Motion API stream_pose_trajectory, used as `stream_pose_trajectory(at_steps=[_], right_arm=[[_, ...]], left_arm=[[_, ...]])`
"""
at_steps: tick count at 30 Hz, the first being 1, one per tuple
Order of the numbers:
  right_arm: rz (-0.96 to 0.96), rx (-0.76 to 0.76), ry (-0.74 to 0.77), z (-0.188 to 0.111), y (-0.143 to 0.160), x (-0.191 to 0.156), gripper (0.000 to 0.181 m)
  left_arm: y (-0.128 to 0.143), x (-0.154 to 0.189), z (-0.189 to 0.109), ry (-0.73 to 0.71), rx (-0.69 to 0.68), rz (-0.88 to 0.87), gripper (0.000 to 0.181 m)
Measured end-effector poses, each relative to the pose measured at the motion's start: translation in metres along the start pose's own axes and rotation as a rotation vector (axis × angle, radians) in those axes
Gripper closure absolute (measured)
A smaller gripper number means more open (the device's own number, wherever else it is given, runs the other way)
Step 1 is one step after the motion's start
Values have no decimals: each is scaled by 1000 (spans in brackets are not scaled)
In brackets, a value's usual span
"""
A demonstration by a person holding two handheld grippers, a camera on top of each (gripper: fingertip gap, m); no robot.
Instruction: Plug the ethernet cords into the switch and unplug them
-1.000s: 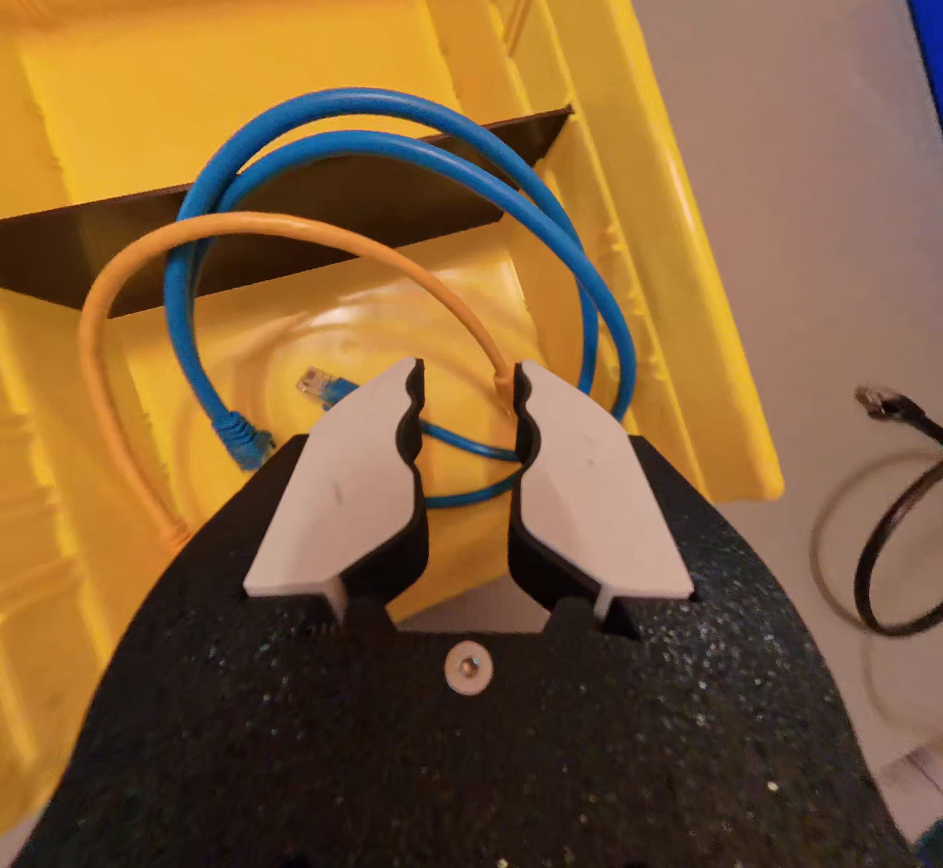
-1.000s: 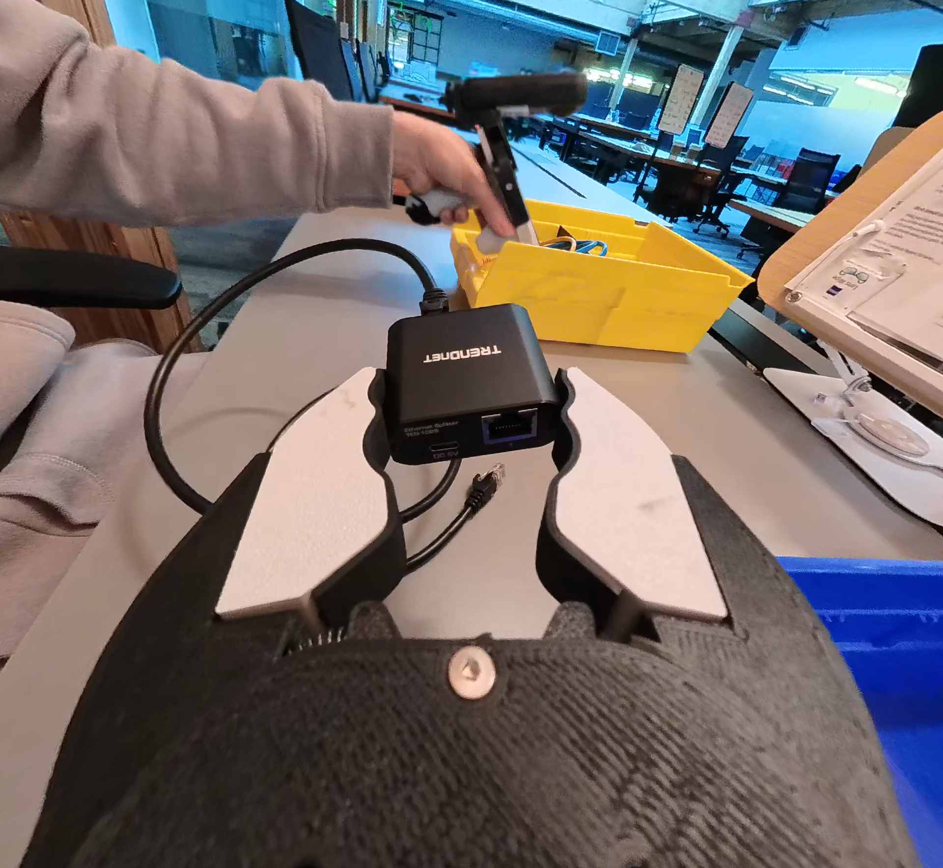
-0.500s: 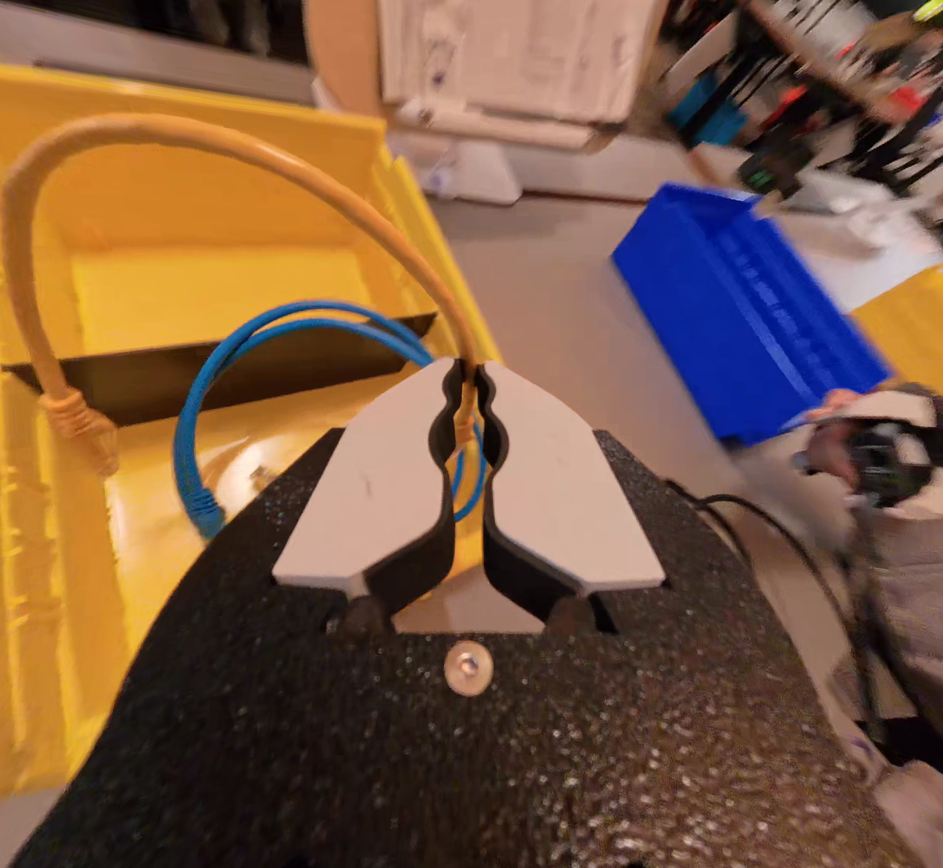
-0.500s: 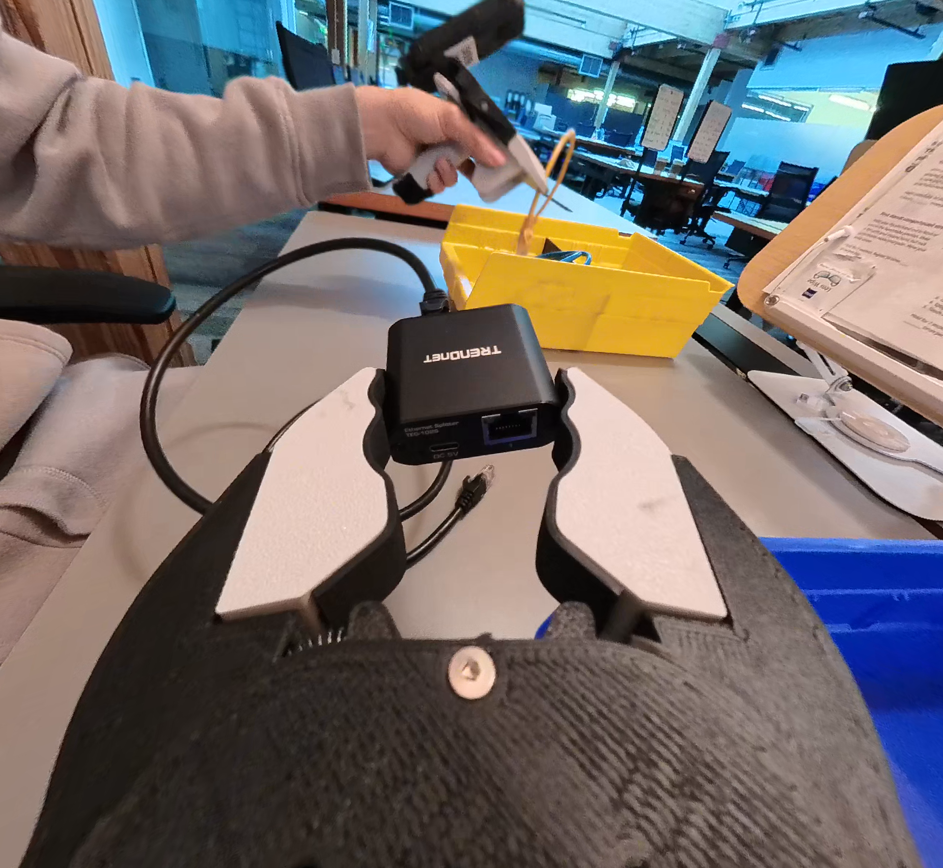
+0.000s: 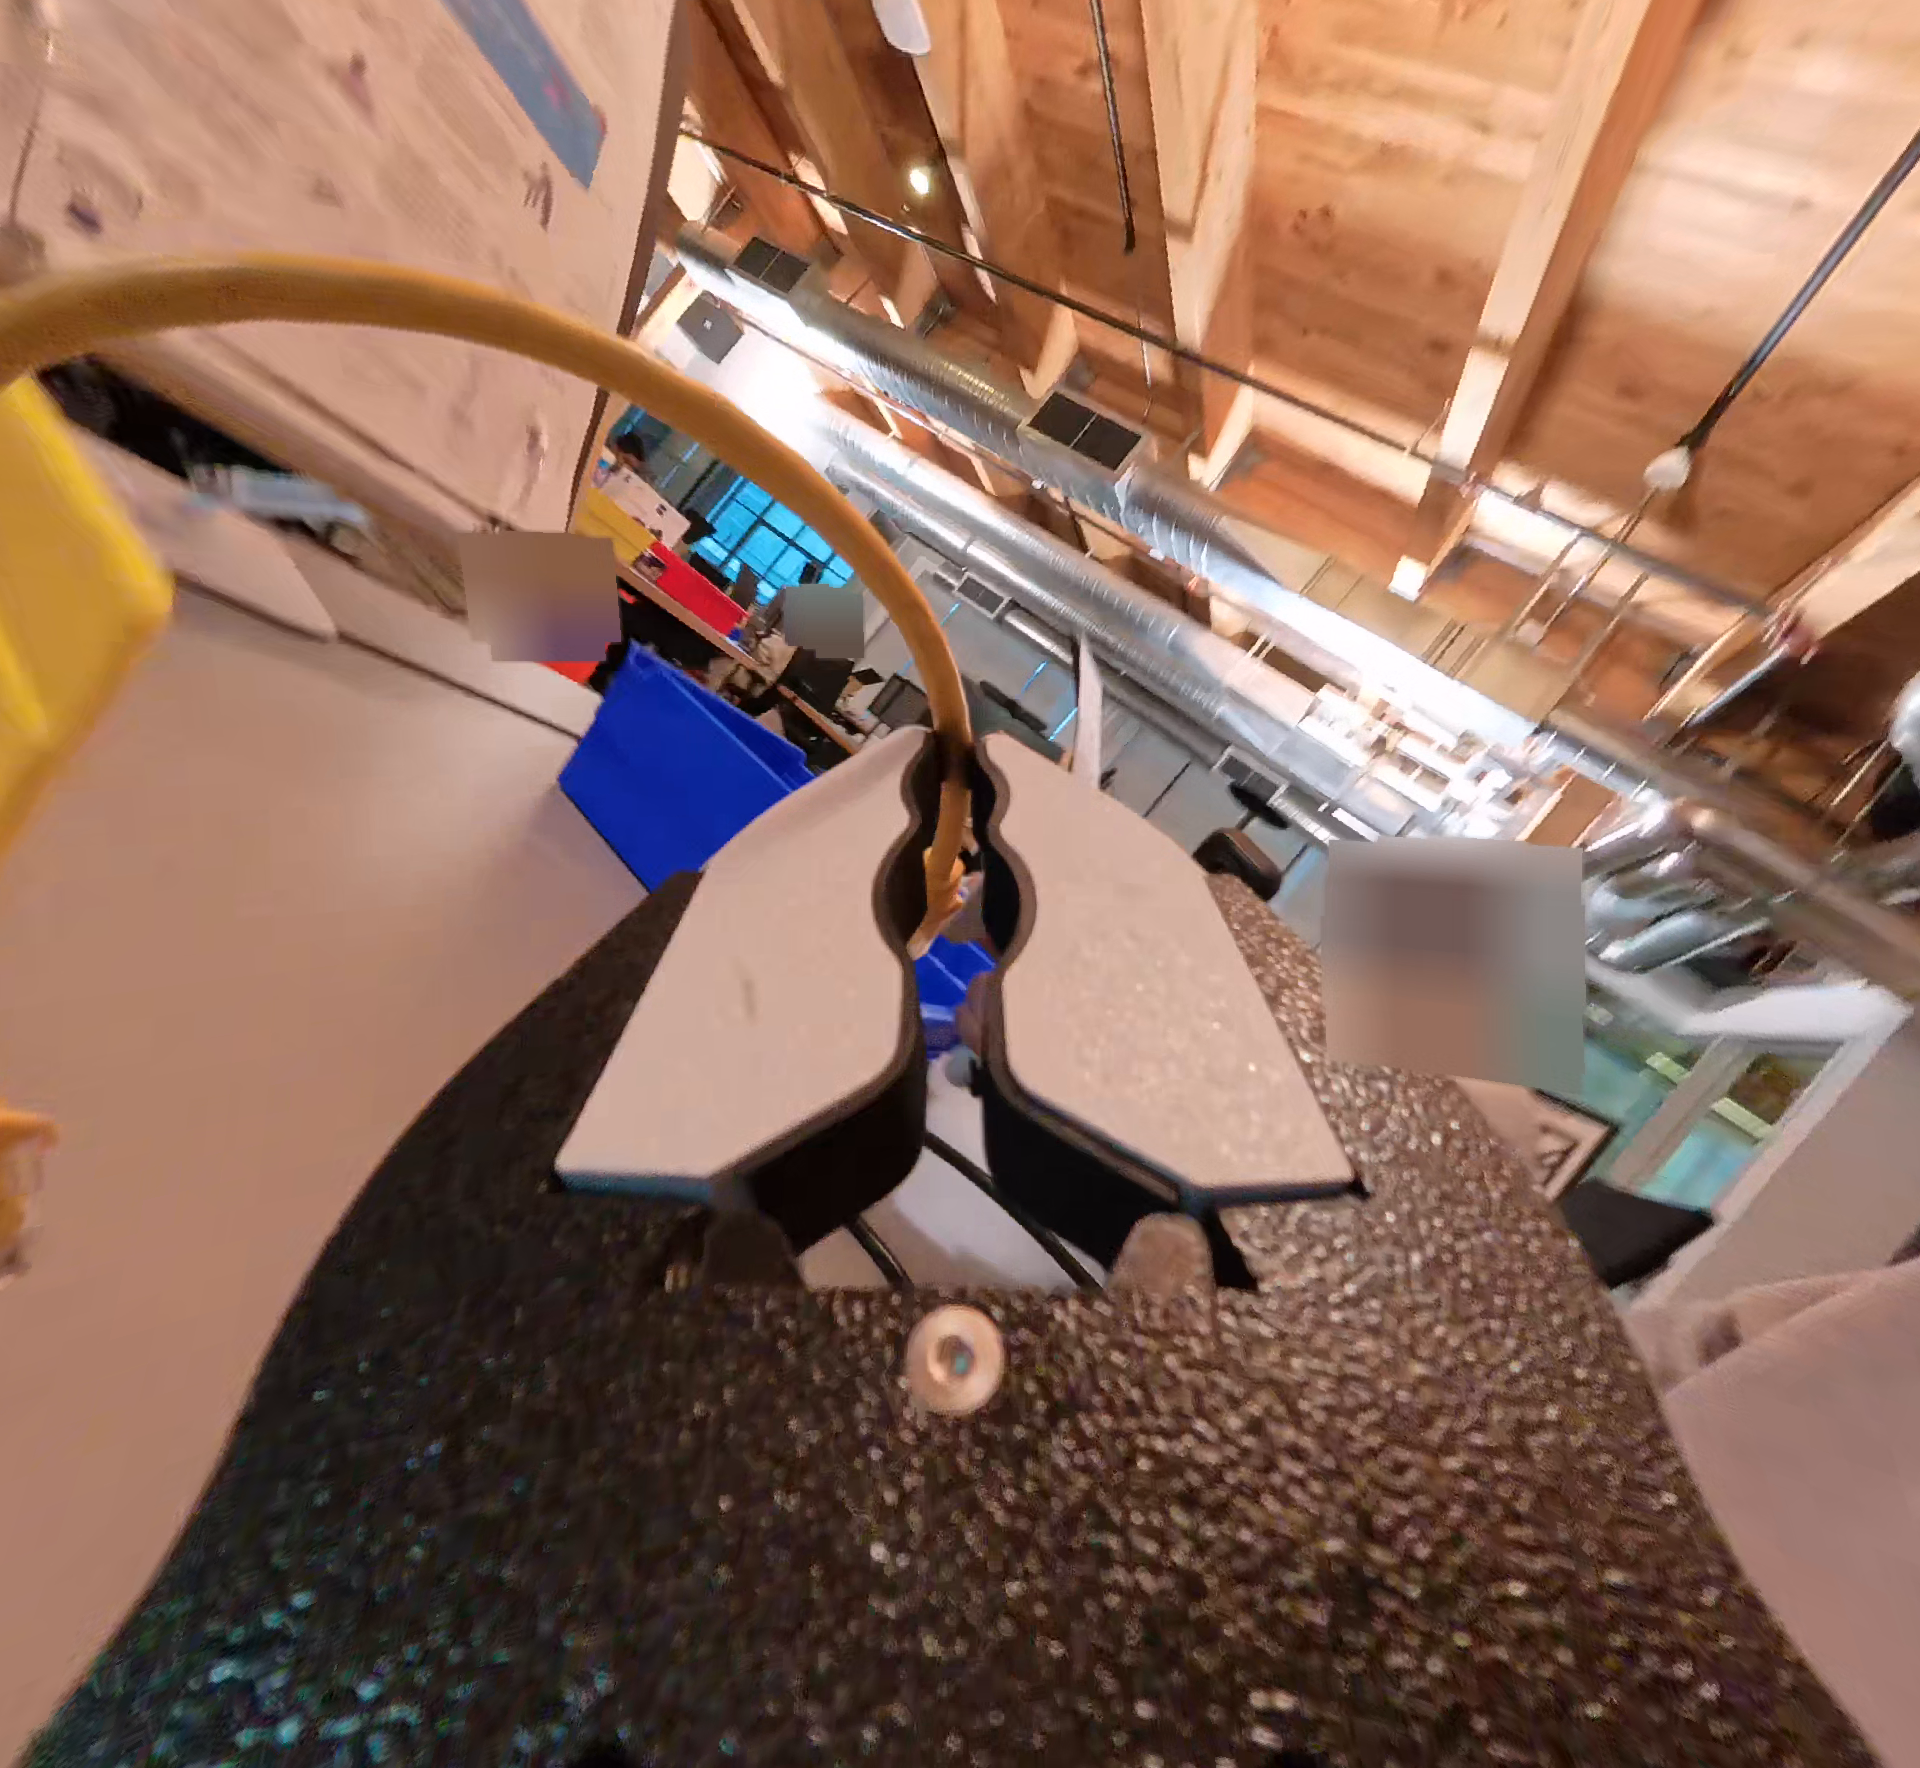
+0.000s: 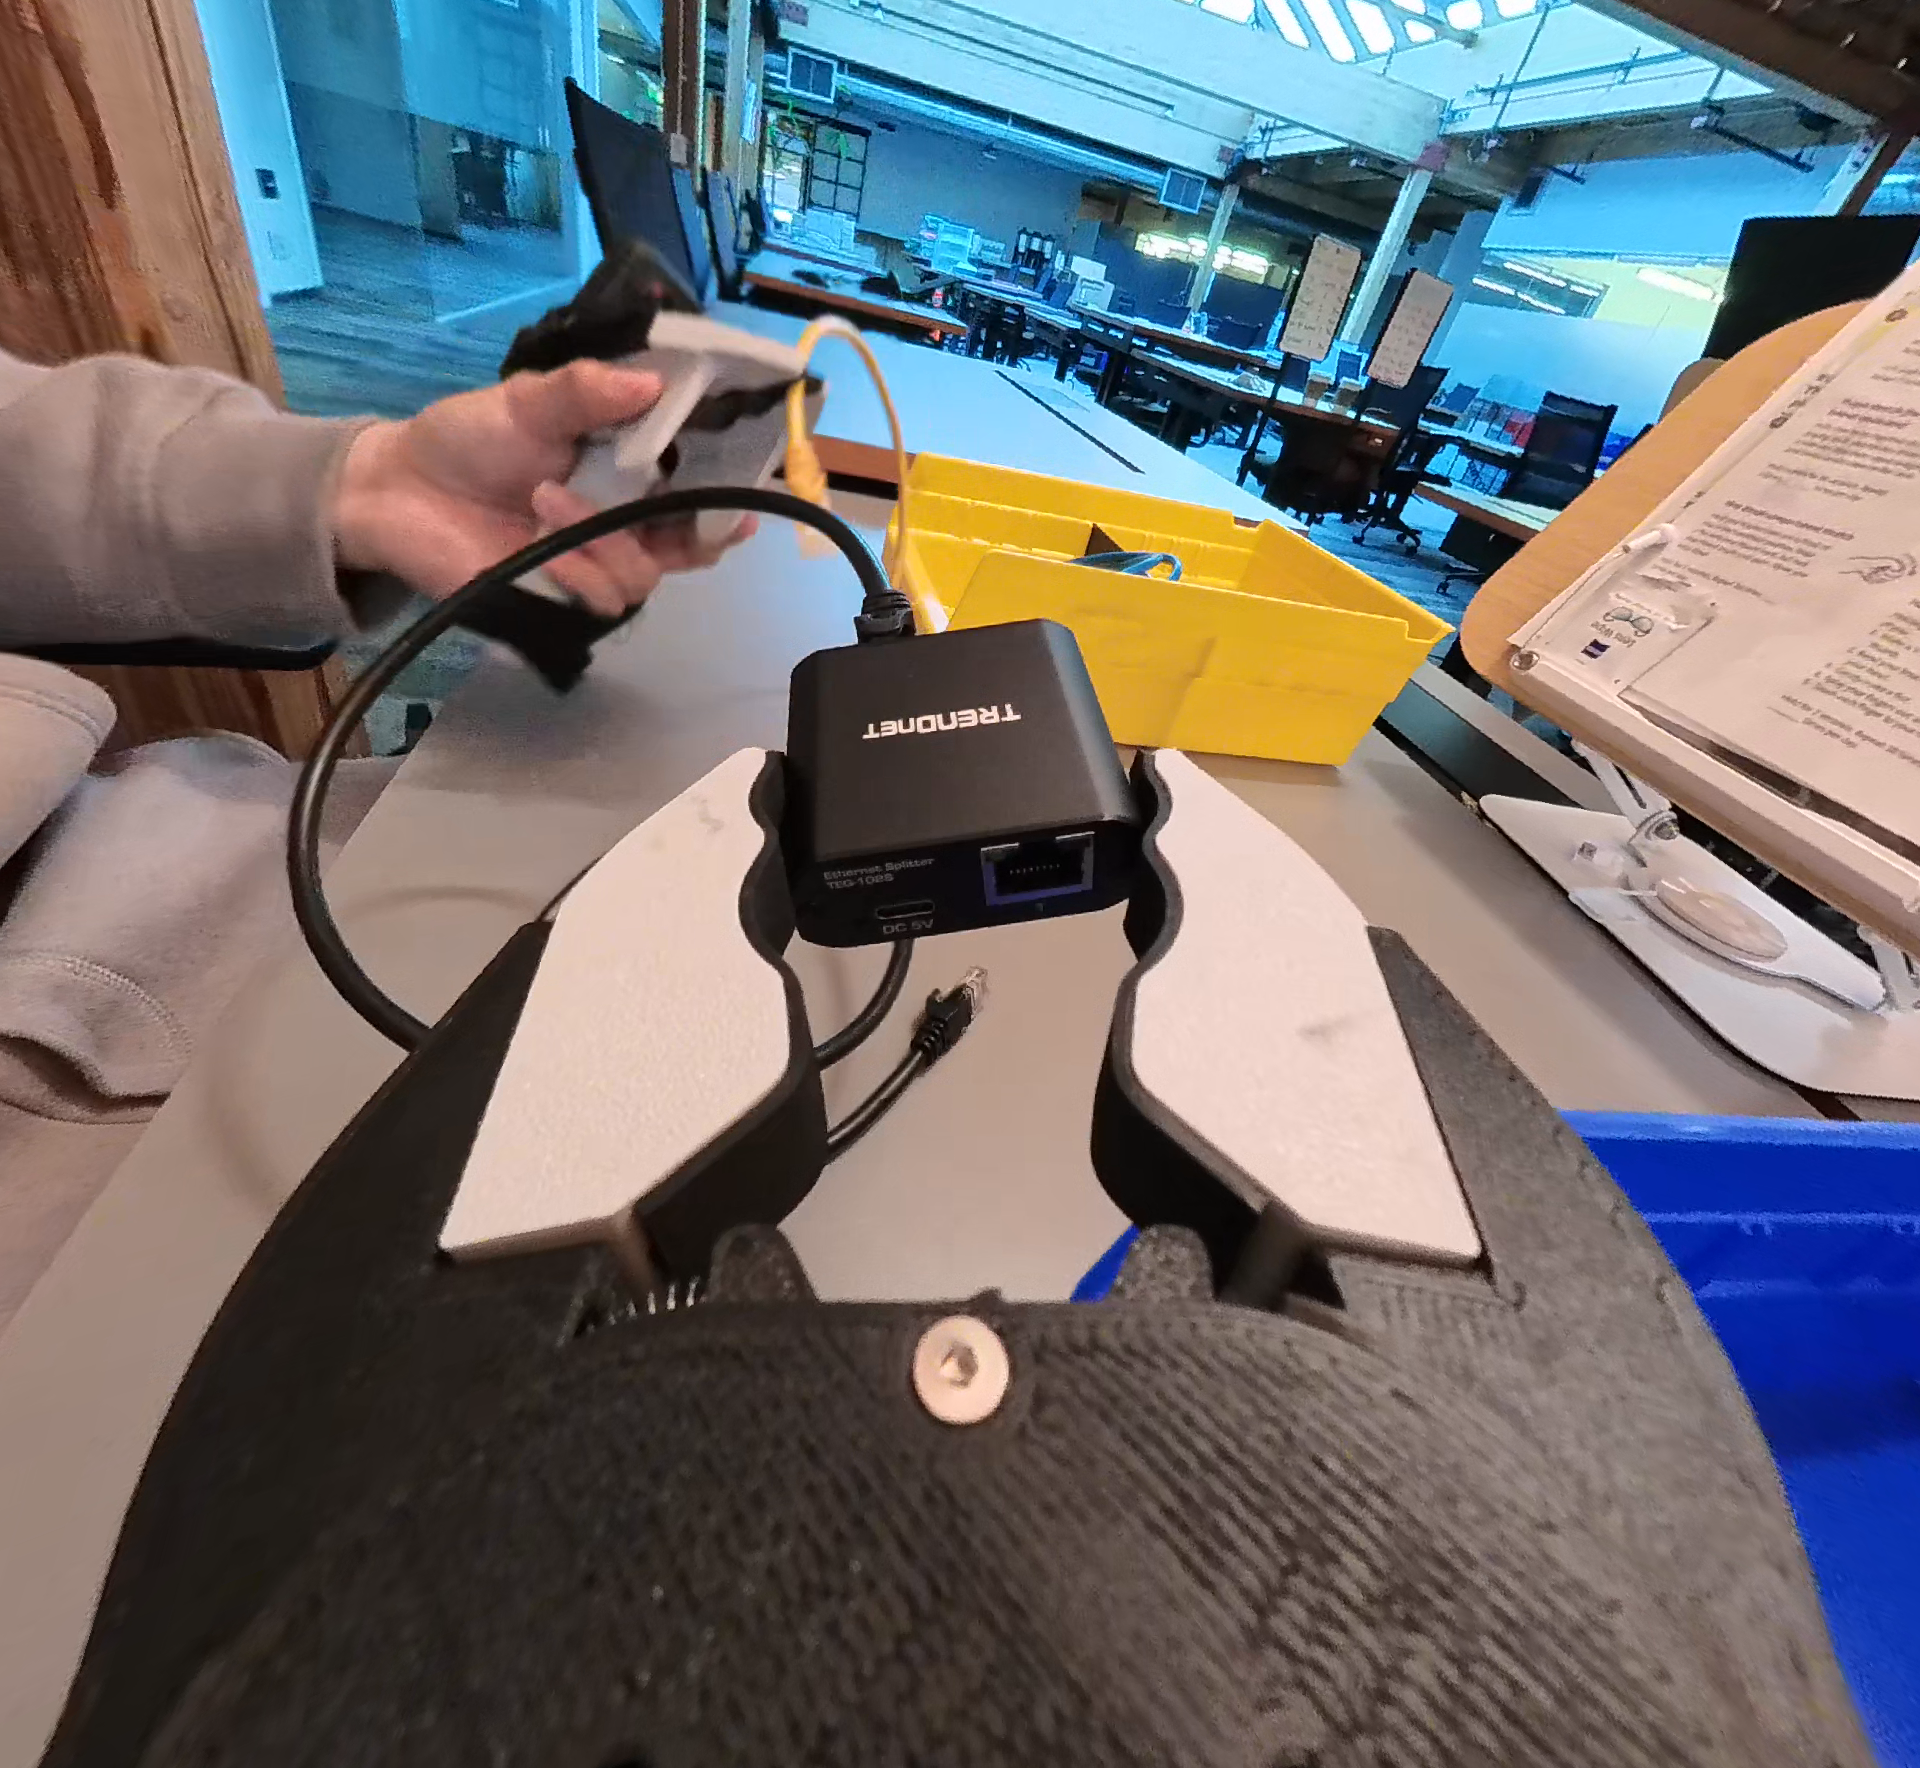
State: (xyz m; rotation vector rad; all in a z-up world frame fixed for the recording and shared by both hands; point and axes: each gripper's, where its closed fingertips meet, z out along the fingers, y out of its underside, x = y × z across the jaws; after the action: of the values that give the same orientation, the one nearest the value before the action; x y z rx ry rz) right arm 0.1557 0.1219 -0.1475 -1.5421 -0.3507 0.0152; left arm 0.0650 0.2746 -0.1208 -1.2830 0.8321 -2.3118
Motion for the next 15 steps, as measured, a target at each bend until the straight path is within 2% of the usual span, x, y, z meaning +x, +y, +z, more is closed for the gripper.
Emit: stream_pose_trajectory(at_steps=[3, 5, 7, 12, 15], right_arm=[[-10, -1, -4, -1, -2, -2, 118], [-12, 2, -6, -2, -4, -2, 118], [-14, 9, -2, -4, -6, -1, 118], [-17, 13, -5, -4, -8, -1, 118], [-22, 8, -12, -3, -8, -3, 118]], left_arm=[[18, -12, -24, -60, -7, -77, 177], [18, -18, -40, -125, -9, -83, 177], [21, -25, -56, -204, -66, -104, 177], [52, -58, -102, -522, -366, -151, 177], [82, -60, -113, -570, -588, -164, 167]])
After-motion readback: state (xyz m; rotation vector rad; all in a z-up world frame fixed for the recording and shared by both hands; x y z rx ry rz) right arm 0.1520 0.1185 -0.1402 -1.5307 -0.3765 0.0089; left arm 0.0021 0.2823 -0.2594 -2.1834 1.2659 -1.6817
